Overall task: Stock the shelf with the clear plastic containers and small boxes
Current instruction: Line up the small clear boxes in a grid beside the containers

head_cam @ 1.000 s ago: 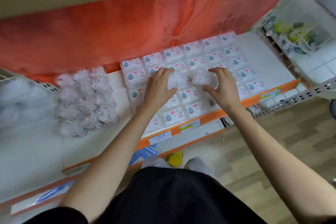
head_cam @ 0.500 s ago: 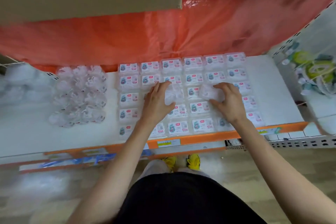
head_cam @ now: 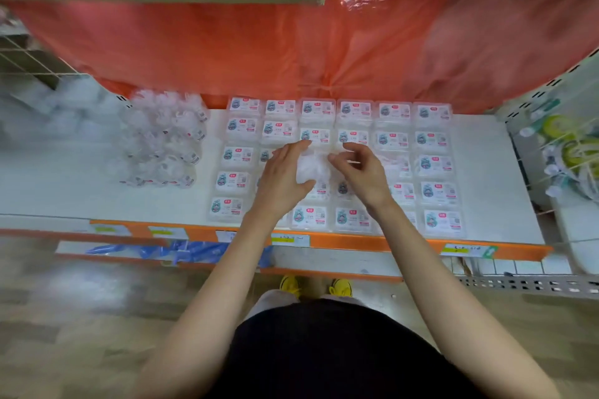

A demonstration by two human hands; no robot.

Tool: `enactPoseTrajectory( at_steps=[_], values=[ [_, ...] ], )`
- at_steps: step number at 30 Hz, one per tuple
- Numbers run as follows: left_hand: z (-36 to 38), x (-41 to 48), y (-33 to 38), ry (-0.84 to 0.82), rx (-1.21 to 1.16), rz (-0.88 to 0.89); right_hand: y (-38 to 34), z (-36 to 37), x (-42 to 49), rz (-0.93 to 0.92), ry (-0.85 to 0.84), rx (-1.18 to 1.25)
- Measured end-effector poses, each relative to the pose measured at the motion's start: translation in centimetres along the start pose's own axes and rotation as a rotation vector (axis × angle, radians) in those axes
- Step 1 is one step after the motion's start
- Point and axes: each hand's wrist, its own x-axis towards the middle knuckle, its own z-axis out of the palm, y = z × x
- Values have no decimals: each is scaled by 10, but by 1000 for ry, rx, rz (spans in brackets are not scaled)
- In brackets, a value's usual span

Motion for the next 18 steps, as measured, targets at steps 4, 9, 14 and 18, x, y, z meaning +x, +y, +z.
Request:
enactPoseTrajectory(
  at_steps=[4, 9, 14, 18],
  values=[
    [-3, -5, 4, 29, -14, 1, -6, 18, 1, 146, -65, 91],
    [-3, -7, 1, 60, -158, 7, -2, 22, -4, 145, -23, 229],
    [-13, -1, -7, 199, -520, -326, 6, 22, 0, 132, 50, 233],
    [-18, 3, -21, 70, -642, -573, 7, 23, 0, 56, 20, 236]
  ],
)
